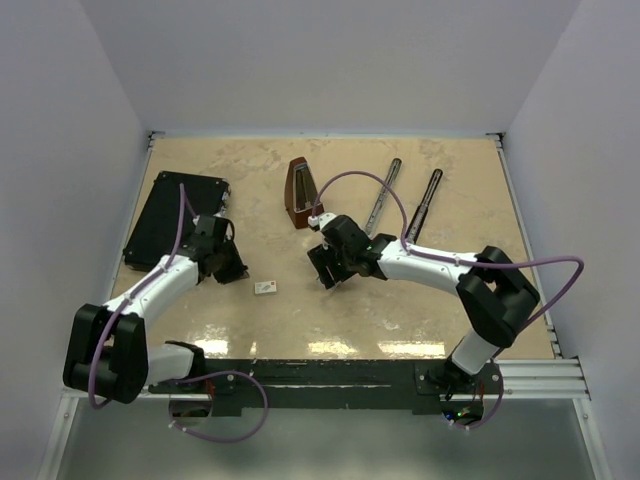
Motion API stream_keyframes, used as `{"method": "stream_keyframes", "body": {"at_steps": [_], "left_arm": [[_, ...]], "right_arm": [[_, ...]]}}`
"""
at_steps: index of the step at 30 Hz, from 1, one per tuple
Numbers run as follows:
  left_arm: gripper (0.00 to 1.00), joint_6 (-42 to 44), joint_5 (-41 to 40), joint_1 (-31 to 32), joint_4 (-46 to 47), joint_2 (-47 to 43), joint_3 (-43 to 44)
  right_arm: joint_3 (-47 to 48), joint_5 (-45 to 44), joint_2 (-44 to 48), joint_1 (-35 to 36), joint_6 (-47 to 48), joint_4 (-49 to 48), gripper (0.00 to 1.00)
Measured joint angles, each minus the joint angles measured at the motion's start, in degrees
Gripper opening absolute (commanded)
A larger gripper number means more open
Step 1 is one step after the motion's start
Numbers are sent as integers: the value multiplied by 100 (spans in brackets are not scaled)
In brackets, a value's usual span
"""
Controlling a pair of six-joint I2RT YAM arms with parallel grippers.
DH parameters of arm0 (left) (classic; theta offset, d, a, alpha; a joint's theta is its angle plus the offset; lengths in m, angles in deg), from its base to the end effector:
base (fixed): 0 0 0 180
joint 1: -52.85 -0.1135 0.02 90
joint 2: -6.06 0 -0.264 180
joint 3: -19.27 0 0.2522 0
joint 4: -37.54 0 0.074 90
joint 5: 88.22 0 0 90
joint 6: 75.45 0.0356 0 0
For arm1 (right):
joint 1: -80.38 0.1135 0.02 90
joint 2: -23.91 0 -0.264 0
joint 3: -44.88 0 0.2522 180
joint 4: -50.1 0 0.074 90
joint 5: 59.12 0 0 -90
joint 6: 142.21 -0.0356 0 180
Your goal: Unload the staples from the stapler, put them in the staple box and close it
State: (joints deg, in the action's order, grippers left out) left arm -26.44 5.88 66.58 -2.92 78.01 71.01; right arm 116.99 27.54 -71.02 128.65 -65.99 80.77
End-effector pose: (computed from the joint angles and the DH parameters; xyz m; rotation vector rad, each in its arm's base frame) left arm 0.2214 -0.0567 0.1819 -0.6094 2.6200 -0.4090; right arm 0.2281 0.2526 0.1907 -0.7302 2.4349 0.3686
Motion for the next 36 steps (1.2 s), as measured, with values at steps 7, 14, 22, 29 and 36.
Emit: {"method": "stream_keyframes", "body": {"at_steps": [7,14,22,29,36], "left_arm": [[11,273,87,-79,-33,232,109],[0,404,275,-92,33,997,525],[0,424,483,-92,354,1432,645],[0,457,621,-37,496,1635,656],[0,463,872,181,684,1635,562]], "right_arm": [[33,173,-225,9,498,-129,69],[35,271,-444,22,612,-236,66],[22,258,-448,76,612,-422,62],[13,258,-553,229,575,-533,59],[-31,243,-625,280,494,-619,58]]}}
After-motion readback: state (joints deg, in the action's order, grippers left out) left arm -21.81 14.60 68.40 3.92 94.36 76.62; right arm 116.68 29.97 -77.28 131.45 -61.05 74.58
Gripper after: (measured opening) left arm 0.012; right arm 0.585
